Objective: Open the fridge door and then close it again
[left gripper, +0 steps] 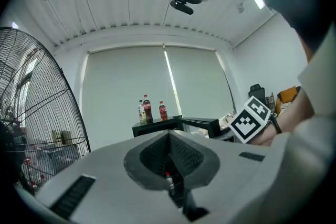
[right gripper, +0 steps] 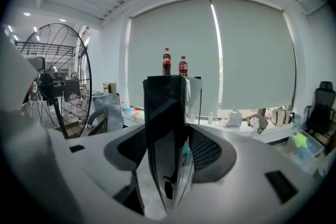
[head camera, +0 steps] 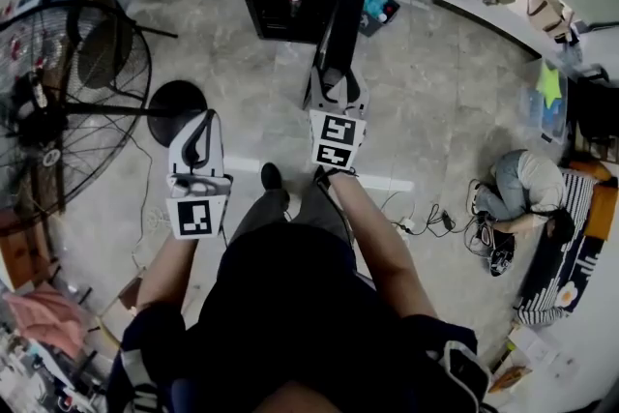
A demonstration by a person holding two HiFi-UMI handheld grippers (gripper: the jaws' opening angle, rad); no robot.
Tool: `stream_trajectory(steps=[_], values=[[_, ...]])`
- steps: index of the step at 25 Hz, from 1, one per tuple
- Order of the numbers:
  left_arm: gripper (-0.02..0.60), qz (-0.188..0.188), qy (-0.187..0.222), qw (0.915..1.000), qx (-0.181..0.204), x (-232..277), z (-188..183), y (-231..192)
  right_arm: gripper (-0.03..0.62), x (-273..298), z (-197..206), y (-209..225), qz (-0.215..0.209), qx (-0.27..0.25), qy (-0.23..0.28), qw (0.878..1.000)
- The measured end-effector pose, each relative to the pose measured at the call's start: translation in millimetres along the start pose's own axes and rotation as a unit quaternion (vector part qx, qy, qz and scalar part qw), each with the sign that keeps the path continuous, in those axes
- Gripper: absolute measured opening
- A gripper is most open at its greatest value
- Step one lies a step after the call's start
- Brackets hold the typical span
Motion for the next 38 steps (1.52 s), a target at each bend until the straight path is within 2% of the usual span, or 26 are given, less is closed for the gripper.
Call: stream_trajectory(steps=[8, 21, 26, 31, 38], values=[[0.021, -0.002, 0.000, 1.0000, -0.002, 1, 1, -3, 0.258, 4, -2, -6, -0.006, -0.005, -0.005, 1.000], [0.022, -0.015, 0.000, 0.9999, 0.002, 3, -2, 0, 0.263, 3, -2, -5, -0.060, -0.029, -0.019, 0.998], [0.022, -0.021, -0.003, 0.9998, 0.007, 6, -1, -2, 0.261, 0, -2, -1, -0.094, -0.044, -0.023, 0.994], [0.023, -0.022, -0.006, 0.9997, 0.013, 6, -2, -2, 0.259, -17, -8, 9, -0.124, -0.101, -0.015, 0.987], [0.022, -0.025, -0.010, 0.9995, 0.016, 6, -6, 3, 0.262, -35, -28, 29, -0.175, -0.208, -0.012, 0.962]])
Point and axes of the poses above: the fingertips, and each gripper's own axes: x forward along the fingers, y to its right, z out of its underside, the point moved 5 cm from there along -x, backward along the fingers, and after that the axes turned 10 degrees about -z, right-handed, at the moved point
